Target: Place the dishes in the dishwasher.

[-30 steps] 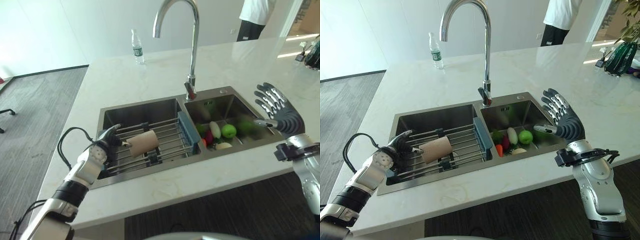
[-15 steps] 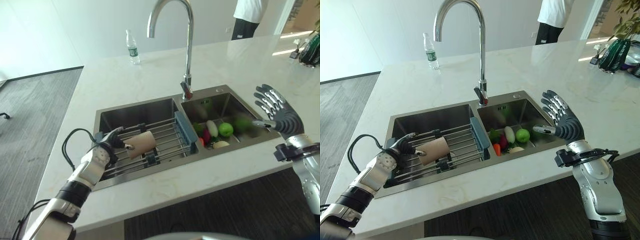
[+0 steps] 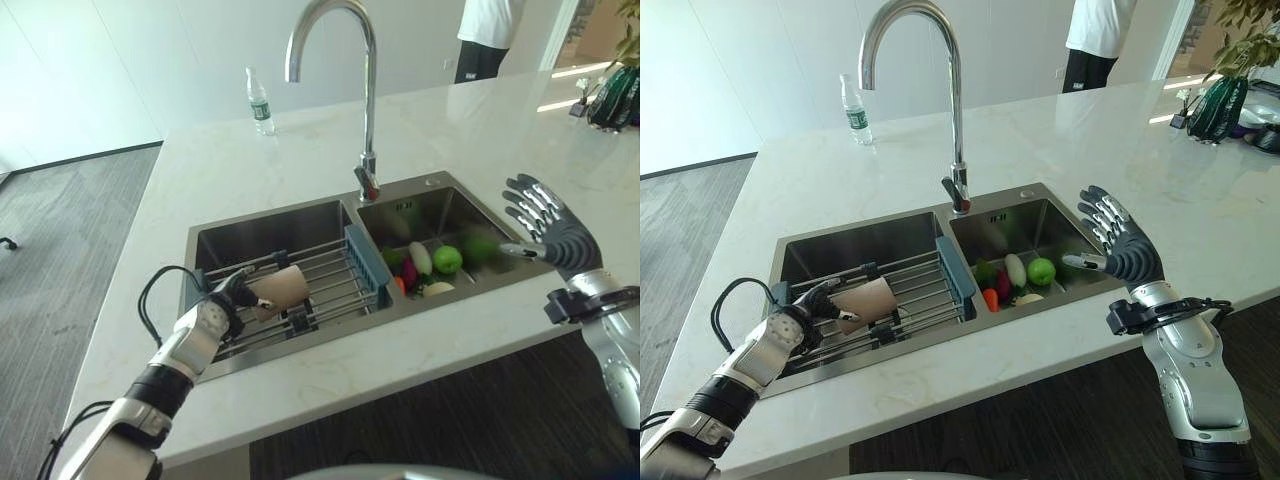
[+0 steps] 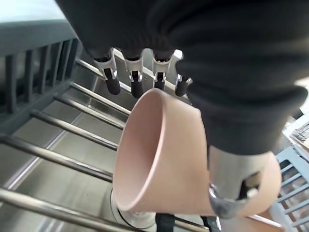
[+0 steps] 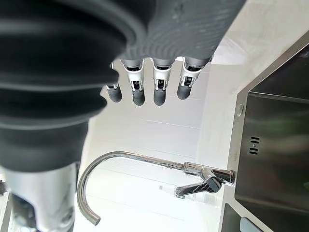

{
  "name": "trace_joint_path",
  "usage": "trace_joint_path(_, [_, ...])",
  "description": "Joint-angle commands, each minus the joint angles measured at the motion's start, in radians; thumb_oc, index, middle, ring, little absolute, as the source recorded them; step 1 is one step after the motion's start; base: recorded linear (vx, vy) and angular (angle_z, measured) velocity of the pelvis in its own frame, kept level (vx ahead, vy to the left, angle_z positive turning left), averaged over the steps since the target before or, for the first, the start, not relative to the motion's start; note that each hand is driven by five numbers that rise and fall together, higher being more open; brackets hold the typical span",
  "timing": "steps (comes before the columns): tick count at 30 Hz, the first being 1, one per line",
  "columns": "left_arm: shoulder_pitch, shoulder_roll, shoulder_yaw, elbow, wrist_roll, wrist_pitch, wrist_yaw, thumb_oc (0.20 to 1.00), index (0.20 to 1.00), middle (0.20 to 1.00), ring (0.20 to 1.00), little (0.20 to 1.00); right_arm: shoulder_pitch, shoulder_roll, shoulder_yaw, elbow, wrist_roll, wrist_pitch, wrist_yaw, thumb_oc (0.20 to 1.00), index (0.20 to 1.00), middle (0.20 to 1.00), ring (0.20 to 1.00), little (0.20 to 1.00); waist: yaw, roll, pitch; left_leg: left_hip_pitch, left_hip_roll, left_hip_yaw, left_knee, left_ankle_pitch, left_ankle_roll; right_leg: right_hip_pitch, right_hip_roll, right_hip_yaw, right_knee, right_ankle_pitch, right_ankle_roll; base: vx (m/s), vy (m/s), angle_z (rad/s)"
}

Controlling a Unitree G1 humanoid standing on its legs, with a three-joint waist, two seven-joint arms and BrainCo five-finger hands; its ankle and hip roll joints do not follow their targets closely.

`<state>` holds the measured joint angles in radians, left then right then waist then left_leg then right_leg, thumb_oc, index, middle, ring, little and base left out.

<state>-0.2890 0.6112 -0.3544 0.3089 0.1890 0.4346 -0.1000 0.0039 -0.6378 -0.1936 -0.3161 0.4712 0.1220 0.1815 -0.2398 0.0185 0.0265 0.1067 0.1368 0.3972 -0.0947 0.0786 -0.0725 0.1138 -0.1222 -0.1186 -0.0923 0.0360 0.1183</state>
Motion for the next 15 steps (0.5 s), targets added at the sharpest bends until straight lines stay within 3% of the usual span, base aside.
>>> trace_joint_path(1, [-0.129, 0.012, 0.011, 0.067, 0.062, -0.015, 0.029, 1.000, 1.000, 1.000, 1.000, 1.000, -0.126, -0.048, -0.017, -0.060, -0.001, -0.031, 0.011, 1.000, 1.000, 1.000, 1.000, 1.000, -0.001, 0.024, 0.003, 0.091, 0.128, 0.064, 0.007, -0.059, -0.066, 0.002, -0.056, -0.070, 0.005, -0.019, 0.076, 0.00, 0.000, 0.00])
trace_joint_path(15, [-0.122, -0.025, 0.000, 0.152, 0.098, -0.008, 0.055, 1.000, 1.000, 1.000, 1.000, 1.000, -0.134, -0.052, -0.016, -0.061, 0.004, -0.015, 0.033, 1.000, 1.000, 1.000, 1.000, 1.000, -0.016, 0.022, 0.004, 0.102, 0.123, 0.074, 0.007, -0.068, -0.064, 0.006, -0.053, -0.056, 0.005, -0.024, 0.076, 0.01, 0.001, -0.03])
